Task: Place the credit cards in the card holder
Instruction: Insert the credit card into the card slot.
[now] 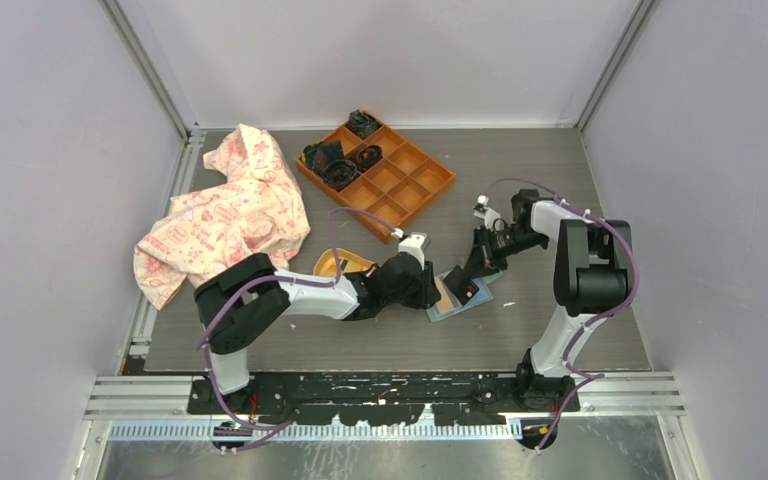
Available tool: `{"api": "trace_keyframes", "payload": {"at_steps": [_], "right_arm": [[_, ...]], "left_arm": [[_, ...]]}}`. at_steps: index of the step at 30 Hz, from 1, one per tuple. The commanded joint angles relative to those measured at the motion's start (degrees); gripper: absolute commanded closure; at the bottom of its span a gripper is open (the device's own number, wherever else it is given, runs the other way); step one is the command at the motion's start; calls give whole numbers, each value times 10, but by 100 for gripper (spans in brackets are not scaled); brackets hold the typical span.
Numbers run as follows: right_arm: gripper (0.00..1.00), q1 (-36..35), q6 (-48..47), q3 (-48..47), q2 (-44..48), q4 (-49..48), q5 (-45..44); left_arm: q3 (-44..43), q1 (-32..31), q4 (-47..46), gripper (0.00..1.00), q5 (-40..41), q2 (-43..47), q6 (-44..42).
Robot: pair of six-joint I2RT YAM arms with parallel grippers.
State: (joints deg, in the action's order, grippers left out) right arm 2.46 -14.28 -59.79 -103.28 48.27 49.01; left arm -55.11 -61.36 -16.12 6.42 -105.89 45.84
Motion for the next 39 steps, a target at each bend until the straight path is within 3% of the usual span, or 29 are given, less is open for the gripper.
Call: {"api": "trace_keyframes", "payload": {"at_steps": [1, 12, 19, 26, 39], "right_arm": [[99, -3, 27, -13, 1, -18, -17], [99, 16, 48, 4, 38, -38, -14], [99, 34, 53, 9, 48, -43, -4], [99, 34, 54, 10, 47, -43, -4], [99, 5, 19, -17, 4, -8, -13]], "left_arm": [[19, 5, 44, 69, 18, 5, -7], [23, 8, 44, 68, 3, 24, -3], [47, 7, 36, 54, -24, 67, 57], [79, 8, -43, 49, -38, 31, 146], [46, 31, -46, 48, -46, -26, 166]]}}
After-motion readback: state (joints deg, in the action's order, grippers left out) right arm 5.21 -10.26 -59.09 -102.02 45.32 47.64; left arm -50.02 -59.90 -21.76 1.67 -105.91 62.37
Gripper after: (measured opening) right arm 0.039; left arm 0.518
